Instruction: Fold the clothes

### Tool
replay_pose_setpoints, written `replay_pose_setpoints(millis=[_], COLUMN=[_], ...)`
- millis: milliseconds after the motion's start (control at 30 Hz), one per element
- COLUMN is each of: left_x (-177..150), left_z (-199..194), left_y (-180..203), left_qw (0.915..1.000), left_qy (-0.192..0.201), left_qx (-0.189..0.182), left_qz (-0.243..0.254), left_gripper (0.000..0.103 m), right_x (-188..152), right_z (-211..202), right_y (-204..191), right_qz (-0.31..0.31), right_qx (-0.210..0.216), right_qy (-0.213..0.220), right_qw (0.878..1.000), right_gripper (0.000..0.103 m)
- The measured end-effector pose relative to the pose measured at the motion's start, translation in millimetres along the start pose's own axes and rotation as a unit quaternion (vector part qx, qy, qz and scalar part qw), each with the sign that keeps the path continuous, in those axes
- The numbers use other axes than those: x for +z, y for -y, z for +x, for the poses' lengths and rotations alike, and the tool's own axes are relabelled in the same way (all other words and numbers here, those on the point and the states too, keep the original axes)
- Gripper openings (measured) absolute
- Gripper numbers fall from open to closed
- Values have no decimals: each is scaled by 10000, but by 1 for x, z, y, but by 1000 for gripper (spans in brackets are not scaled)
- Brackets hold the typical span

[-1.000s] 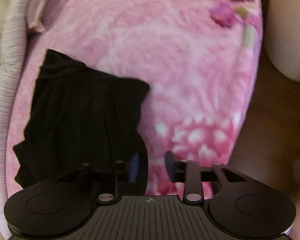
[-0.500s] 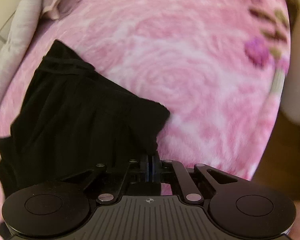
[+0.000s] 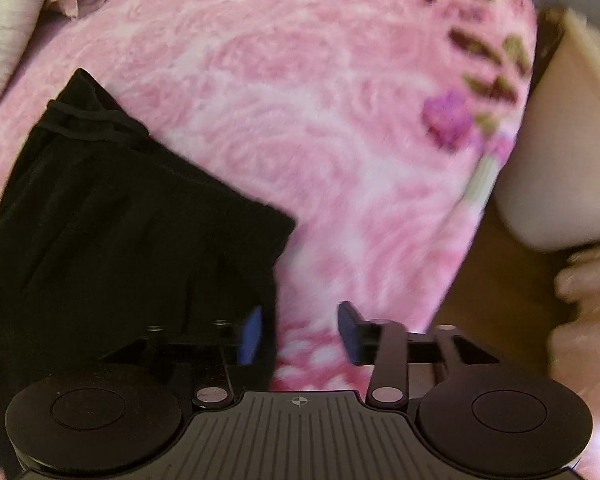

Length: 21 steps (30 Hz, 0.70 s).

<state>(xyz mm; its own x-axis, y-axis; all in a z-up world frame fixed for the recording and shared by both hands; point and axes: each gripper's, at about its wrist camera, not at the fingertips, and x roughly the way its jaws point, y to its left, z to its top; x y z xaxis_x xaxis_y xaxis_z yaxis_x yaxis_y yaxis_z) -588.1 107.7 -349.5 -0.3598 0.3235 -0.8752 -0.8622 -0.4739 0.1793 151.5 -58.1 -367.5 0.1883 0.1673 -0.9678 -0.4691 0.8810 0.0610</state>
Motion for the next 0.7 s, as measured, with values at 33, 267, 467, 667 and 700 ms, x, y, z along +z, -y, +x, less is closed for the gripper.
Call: replay_pose_setpoints(millis=[33, 267, 467, 667, 700], left_x=[4, 37, 70, 91, 92], left_z=[-7, -24, 16, 54, 62], left_y=[-4, 22, 106, 152, 157], left_qw=[9999, 9839, 9507, 9403, 9369], left_qy=[63, -61, -466, -628, -716], left_qx=[72, -1455, -2754, -2938, -2983], left_qz=[-89, -1039, -1347, -1602, -1676], left_gripper=[16, 29, 32, 38, 39], right_x=[3, 31, 42, 59, 63], right_z=[-4, -13, -3, 7, 9], right_y=[-2, -26, -61, -84, -86], right_qz=[-110, -198, -205, -8, 58], right_qx=[-142, 22, 341, 521, 559], right_qy=[59, 527, 520, 543, 545], right_qw=[9998, 9984, 9979, 9972, 9969], right_gripper=[49, 52, 52, 52, 52])
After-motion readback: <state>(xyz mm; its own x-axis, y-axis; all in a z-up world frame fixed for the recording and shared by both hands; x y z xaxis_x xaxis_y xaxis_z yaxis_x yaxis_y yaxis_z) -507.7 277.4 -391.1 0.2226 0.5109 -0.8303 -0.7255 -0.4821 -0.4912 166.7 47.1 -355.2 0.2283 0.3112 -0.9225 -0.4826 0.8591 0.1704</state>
